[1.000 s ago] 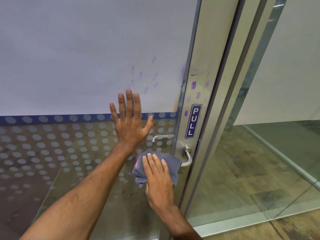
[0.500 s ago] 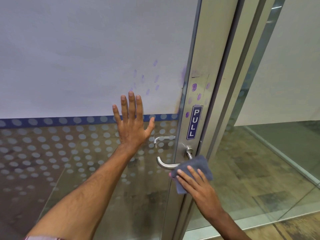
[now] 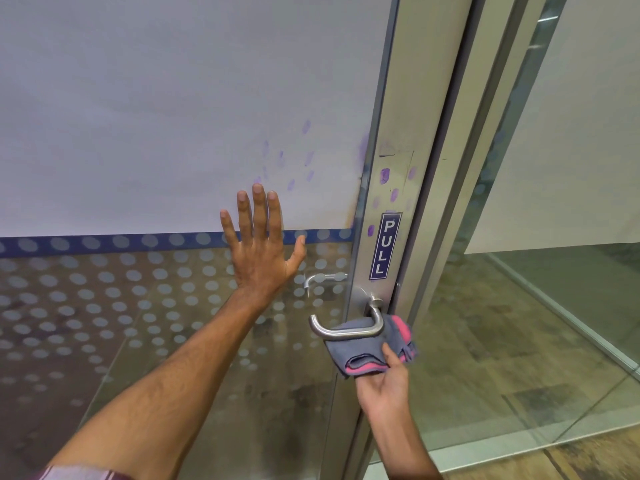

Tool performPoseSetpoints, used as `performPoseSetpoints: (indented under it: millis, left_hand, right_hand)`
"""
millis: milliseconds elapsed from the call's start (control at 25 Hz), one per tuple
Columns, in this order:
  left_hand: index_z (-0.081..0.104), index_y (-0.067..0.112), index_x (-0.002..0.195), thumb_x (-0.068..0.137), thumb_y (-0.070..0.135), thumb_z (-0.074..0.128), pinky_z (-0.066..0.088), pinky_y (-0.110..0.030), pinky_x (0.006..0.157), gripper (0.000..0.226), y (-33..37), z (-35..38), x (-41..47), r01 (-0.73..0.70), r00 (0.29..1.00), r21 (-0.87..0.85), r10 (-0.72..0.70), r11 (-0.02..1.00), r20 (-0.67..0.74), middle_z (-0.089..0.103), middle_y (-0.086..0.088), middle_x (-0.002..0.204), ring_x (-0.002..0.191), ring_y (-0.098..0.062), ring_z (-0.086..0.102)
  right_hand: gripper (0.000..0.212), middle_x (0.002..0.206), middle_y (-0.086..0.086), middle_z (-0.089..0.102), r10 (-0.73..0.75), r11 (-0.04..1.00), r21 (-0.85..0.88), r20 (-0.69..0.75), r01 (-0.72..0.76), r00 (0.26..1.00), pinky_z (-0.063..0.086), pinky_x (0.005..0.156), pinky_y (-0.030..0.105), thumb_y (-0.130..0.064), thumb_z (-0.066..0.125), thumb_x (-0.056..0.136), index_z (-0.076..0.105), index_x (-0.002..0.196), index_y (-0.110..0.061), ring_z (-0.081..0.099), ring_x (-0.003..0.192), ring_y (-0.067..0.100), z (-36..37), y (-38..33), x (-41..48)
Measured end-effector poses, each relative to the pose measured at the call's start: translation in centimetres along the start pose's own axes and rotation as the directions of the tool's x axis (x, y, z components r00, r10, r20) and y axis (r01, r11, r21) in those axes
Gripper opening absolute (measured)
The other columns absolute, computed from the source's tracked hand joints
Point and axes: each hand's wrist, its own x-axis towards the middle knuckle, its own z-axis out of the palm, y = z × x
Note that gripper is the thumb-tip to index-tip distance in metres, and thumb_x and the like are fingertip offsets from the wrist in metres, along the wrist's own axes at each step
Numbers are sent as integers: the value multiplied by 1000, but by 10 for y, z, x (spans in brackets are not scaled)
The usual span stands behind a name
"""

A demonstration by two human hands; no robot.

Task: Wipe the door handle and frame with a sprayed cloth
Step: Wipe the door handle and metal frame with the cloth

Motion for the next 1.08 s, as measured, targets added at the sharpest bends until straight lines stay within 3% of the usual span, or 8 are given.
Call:
performPoseSetpoints:
  millis: [120,320,520,680,800,880,960,1080]
  left_hand:
    - [-16,16,152,93,61,36,-11,-52,118,91,-2,2,-1,-10,1000,13,10,1000,-14,-30,-2,158,148,-23,-23]
    - [-14,15,153,92,61,36,-10,-52,119,91,-1,3,-2,-19,999,39,20,999,-29,-28,-3,159,148,-24,-21]
    - [-12,15,153,92,61,38,-10,-53,119,92,-3,4,-2,-21,999,33,22,999,-40,-27,-4,160,149,-25,-20]
    - [-10,14,154,93,59,39,-6,-54,120,90,-2,1,-2,-31,998,24,33,999,-50,-9,-9,164,150,-25,-17]
    - [-11,14,154,93,60,37,-8,-53,120,90,-2,3,-2,-29,999,35,30,999,-34,-21,-6,162,149,-25,-19]
    - [-13,14,153,92,61,36,-11,-52,119,91,-2,4,-1,-29,999,38,30,999,-29,-27,-4,160,149,-25,-20]
    - [-13,15,153,92,61,35,-11,-52,119,90,-3,4,-1,-25,999,29,26,999,-26,-28,-3,159,149,-25,-21]
    - [-14,15,153,93,61,34,-11,-52,119,90,-3,2,-2,-22,1000,32,23,999,-19,-28,-3,159,148,-24,-22]
  right_hand:
    - [31,101,16,71,62,998,34,-2,-62,998,46,97,46,-9,36,97,55,122,-9,65,93,29,2,25,-9]
    - [30,82,11,76,114,978,175,8,-114,993,60,67,37,-2,35,92,61,105,-10,73,69,23,17,68,-22]
    - [32,81,10,75,204,975,69,76,-210,976,46,97,36,-2,40,91,70,90,-9,70,74,23,21,100,-39]
    - [20,75,9,73,266,956,-175,180,-235,947,57,64,28,1,51,75,70,81,-5,70,66,19,34,74,-63]
    - [33,94,10,76,-84,907,-392,185,152,979,58,71,28,10,50,80,68,101,-7,72,81,18,36,12,-58]
    - [42,98,-7,74,-394,401,-744,386,534,834,53,79,18,11,52,84,63,117,-12,66,93,2,32,-26,-50]
    - [51,117,-1,68,-368,-298,-778,628,553,686,45,101,29,6,56,84,53,133,-7,57,117,9,21,-43,-33]
    - [58,150,5,40,-84,-704,-569,662,426,745,7,122,34,-11,53,89,36,145,-11,30,143,18,11,-33,-16]
